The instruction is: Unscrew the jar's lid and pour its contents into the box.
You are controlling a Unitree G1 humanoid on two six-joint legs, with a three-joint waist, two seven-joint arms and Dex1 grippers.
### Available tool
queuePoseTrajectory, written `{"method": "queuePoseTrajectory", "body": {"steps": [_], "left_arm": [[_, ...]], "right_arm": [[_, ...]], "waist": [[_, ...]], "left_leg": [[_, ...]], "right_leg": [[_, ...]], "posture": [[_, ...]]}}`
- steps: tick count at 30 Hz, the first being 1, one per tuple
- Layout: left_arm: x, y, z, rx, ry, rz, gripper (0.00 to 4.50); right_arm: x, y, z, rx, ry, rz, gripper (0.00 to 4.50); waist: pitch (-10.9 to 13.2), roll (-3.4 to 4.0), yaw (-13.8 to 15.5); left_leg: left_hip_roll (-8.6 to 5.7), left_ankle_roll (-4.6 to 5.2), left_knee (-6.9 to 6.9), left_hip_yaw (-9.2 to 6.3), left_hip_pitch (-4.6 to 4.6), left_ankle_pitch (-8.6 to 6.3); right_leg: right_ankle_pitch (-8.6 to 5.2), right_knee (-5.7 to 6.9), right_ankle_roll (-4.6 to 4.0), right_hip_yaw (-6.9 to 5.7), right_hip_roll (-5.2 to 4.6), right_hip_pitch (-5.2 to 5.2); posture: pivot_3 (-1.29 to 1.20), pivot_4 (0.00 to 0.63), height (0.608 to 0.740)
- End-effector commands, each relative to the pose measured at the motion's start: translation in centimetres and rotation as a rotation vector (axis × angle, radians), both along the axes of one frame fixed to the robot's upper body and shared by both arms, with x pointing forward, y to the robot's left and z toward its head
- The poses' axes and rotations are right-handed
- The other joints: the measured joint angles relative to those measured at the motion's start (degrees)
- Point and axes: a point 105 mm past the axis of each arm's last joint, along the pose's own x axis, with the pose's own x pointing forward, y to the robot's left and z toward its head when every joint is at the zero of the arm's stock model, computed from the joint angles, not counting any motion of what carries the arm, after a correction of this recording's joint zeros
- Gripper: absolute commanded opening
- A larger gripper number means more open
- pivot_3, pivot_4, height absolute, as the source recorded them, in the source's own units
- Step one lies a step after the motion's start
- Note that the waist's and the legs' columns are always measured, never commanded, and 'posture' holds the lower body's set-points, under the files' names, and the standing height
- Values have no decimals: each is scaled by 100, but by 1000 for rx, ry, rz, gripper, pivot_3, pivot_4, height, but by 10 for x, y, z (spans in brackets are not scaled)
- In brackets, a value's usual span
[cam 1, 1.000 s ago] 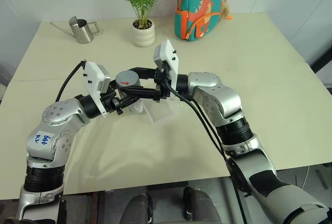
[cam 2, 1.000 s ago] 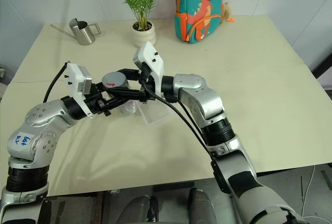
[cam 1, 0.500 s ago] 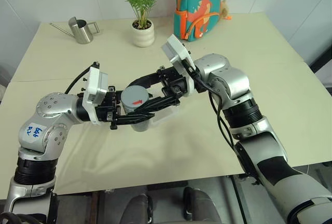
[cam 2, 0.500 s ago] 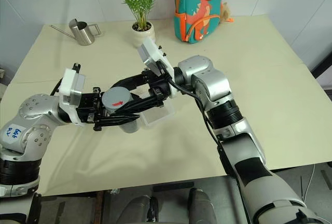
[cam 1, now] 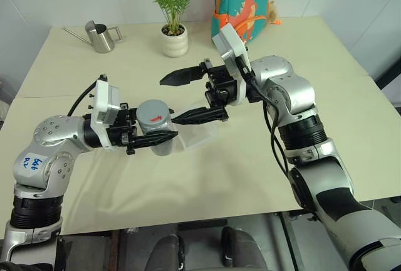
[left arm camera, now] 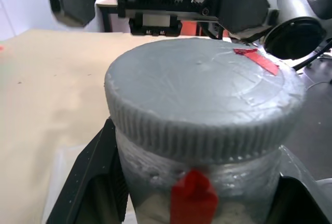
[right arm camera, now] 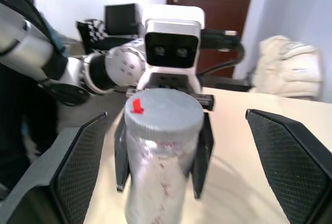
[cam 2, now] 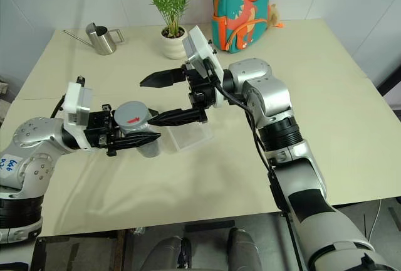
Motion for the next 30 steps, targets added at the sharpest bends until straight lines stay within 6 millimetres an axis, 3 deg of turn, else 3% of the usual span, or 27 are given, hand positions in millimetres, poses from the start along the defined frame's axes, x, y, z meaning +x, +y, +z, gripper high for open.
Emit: {"method": "queuePoseTrajectory", "body": {"steps": [1,8,18,22,30], "left_arm": [[4,3,8,-8,-47,41,2319],[8,-4,4,-20,-37,50,2319],[6,-13,3,-32,-38,27,2319],[3,-13,2,-30,-34,26,2319],[2,-9,0,-24,-27,39,2319]], "right_arm": [[-12,13,7,36,-68,-13,4485],[-20,37,2,33,-46,-49,4485],[2,52,-2,58,-4,-149,4485],[15,43,1,69,-20,-191,4485],[39,-5,9,69,-50,-244,4485]], "waist": [[0,0,-4],[0,0,-4],[0,0,-7],[0,0,-15],[0,0,6]], "left_leg": [[0,0,0,0,0,0],[-1,0,2,2,0,0],[0,0,5,2,-1,0],[-1,0,4,2,-1,0],[-1,0,5,0,-1,0]], "right_leg": [[0,1,0,0,0,0],[0,10,0,4,-1,-6],[0,12,-1,6,-1,-6],[0,12,-1,6,-1,-6],[0,11,-1,5,-2,-5]], "posture": [[0,150,740],[0,150,740],[0,150,740],[0,150,740],[0,150,740]]}}
